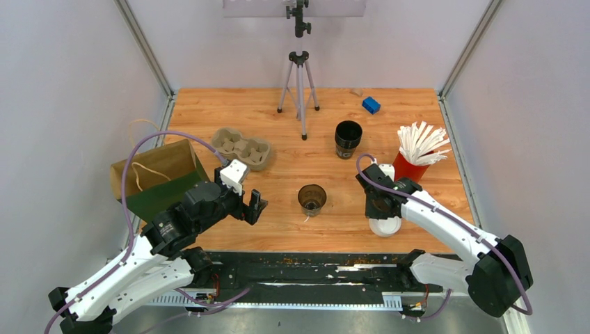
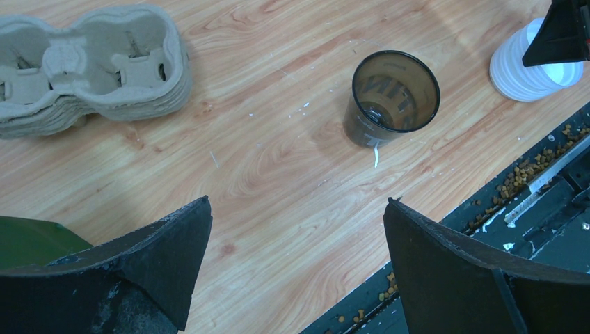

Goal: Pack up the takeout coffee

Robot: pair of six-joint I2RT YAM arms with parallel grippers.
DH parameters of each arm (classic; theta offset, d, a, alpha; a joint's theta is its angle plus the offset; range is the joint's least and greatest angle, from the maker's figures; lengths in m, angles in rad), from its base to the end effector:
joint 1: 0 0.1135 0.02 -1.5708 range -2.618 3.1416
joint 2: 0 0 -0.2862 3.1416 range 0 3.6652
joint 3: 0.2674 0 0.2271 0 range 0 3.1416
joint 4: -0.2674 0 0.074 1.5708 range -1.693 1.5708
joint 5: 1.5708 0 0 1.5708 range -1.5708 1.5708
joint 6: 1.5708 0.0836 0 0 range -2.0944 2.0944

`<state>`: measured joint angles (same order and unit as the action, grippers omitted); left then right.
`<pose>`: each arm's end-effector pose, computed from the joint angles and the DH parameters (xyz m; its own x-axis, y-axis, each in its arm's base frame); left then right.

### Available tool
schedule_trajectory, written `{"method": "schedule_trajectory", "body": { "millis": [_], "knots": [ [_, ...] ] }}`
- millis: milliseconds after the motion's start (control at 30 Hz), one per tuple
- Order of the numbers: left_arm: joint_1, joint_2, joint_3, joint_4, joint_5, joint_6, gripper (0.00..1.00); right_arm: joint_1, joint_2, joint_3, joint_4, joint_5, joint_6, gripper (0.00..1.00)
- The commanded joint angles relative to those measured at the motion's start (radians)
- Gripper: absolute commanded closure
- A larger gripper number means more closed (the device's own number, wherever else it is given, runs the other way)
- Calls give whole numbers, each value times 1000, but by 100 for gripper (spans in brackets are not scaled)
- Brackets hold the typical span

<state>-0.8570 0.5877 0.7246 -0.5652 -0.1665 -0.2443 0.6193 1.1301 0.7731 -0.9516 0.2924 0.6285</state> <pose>0.0975 -0.0914 0.2965 -0.4203 0.1209 -0.8993 0.5618 0.8130 -0.1532 0.1476 0.0756 0.2032 -0.9272 0.0304 -0.3734 0.0620 0.9954 -0.0728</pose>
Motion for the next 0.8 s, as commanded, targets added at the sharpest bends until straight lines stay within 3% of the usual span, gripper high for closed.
{"method": "schedule_trajectory", "body": {
  "millis": [0,133,233,333,533,767],
  "knots": [
    [-3,4,21,16,0,0,0,-2,-29,15,26,-16,-13,100],
    [-3,4,21,15,0,0,0,-4,-33,17,23,-18,-11,99],
    [-2,4,21,16,1,0,0,-4,-38,24,15,-9,-7,89],
    [-3,5,21,15,1,1,0,-3,-38,25,17,-19,-14,100],
    [-2,4,21,15,1,0,0,-3,-36,14,30,-34,-16,100],
    [-4,7,21,17,4,2,0,-4,-18,25,31,-43,-32,84]
  ]
}}
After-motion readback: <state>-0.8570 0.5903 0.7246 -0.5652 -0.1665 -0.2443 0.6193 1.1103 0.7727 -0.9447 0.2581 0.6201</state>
